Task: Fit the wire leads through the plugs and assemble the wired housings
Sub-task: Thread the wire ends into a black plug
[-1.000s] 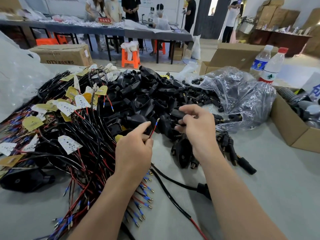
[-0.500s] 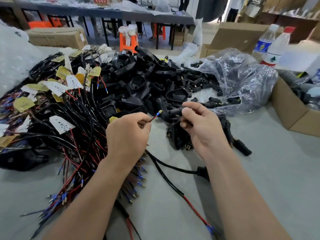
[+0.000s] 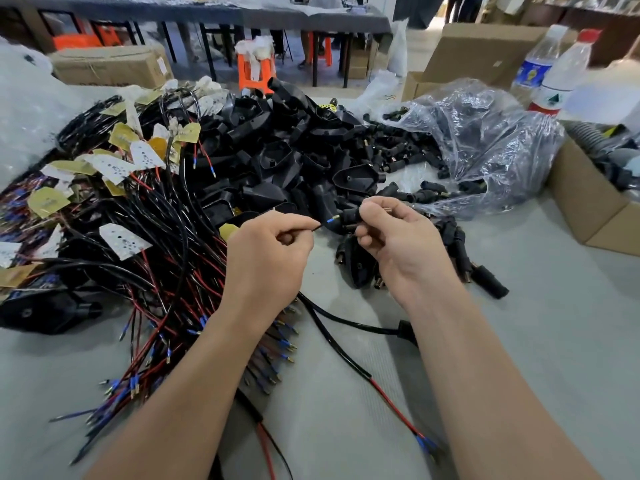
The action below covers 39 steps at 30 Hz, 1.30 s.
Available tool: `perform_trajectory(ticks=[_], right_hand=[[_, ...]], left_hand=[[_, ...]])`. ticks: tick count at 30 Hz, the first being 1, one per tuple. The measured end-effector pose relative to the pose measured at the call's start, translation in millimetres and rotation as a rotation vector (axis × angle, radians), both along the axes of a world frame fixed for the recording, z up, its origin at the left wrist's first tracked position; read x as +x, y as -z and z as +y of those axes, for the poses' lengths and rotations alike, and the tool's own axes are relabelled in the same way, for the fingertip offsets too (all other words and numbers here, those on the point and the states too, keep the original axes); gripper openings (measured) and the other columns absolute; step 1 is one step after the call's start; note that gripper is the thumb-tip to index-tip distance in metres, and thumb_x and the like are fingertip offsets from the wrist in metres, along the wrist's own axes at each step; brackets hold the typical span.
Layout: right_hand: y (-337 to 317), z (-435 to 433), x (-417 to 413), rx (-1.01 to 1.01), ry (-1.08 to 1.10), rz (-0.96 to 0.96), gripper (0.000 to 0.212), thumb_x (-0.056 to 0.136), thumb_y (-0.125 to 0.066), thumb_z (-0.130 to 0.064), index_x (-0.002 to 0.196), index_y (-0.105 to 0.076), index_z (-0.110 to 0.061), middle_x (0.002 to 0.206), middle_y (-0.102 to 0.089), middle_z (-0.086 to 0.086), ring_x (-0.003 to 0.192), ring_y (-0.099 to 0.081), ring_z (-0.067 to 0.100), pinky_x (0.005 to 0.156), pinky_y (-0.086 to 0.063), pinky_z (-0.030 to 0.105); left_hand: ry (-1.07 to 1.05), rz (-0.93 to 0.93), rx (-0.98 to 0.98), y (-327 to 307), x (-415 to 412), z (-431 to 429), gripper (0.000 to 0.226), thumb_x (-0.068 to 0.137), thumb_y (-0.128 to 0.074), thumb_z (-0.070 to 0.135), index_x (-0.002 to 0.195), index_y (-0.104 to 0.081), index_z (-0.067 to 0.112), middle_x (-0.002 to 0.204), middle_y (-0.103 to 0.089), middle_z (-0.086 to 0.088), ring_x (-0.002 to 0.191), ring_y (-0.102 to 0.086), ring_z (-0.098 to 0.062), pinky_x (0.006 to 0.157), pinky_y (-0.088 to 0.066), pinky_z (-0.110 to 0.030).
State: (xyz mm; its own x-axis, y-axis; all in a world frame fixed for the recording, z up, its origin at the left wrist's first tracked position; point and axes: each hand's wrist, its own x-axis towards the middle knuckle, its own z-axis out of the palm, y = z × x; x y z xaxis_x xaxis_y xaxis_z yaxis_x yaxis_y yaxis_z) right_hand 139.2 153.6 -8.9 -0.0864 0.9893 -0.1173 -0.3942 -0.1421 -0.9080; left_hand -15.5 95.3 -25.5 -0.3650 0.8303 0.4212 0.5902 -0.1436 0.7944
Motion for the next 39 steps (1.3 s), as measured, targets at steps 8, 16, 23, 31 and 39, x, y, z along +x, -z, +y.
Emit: perform_trajectory(ticks=[8,16,23,31,39], right_hand=[[-1.4,1.2,1.5,0.046,-0.019,-0.115,0.016,0.092,-0.065,0.004,0.09,-0.069,-0.011,0.066,-0.059,-0.002,0.055,-0.049,0.01,0.053,-0.04,0.02],[2.0,2.8,7.6,0.103,-0.077,-0.204,0.019,0.089,-0.068,0.003,0.08,-0.069,-0.014,0.063,-0.055,-0.002,0.055,-0.047,0.009,0.052,-0.039,0.019],[3.5,5.9,8.4,0.052,-0.007,-0.17,0.02,0.087,-0.071,0.004,0.1,-0.064,-0.01,0.063,-0.056,0.0,0.053,-0.05,0.012,0.05,-0.038,0.022],[3.2,7.8,4.8,0.069,0.051,-0.157,0.014,0.094,-0.063,0.004,0.095,-0.066,-0.01,0.069,-0.056,0.001,0.052,-0.049,0.011,0.047,-0.038,0.019],[5.8,-0.2,-3.1,0.119,-0.131,-0.227,0.016,0.095,-0.061,0.003,0.105,-0.067,-0.007,0.08,-0.063,0.01,0.058,-0.056,0.013,0.055,-0.044,0.024]], left_hand=[[0.056,0.024,0.007,4.0,2.0,1.8,0.02,0.092,-0.071,0.013,0.096,-0.083,0.029,0.078,-0.067,0.013,0.067,-0.06,-0.008,0.064,-0.042,-0.014],[0.148,-0.003,0.01,3.8,-2.7,-0.9,0.023,0.09,-0.073,0.004,0.092,-0.084,0.024,0.082,-0.07,0.017,0.071,-0.063,-0.003,0.063,-0.042,-0.009],[0.203,-0.041,0.008,3.7,-2.4,-0.4,0.027,0.09,-0.075,0.004,0.086,-0.083,0.029,0.085,-0.071,0.02,0.07,-0.063,-0.002,0.059,-0.041,-0.01],[0.08,-0.013,-0.01,3.8,0.5,-1.4,0.024,0.089,-0.074,0.008,0.088,-0.083,0.03,0.081,-0.072,0.015,0.071,-0.064,-0.007,0.062,-0.045,-0.011],[0.086,0.023,-0.004,2.4,3.7,-4.6,0.022,0.088,-0.075,0.009,0.09,-0.083,0.029,0.079,-0.071,0.015,0.07,-0.063,-0.006,0.063,-0.047,-0.012]])
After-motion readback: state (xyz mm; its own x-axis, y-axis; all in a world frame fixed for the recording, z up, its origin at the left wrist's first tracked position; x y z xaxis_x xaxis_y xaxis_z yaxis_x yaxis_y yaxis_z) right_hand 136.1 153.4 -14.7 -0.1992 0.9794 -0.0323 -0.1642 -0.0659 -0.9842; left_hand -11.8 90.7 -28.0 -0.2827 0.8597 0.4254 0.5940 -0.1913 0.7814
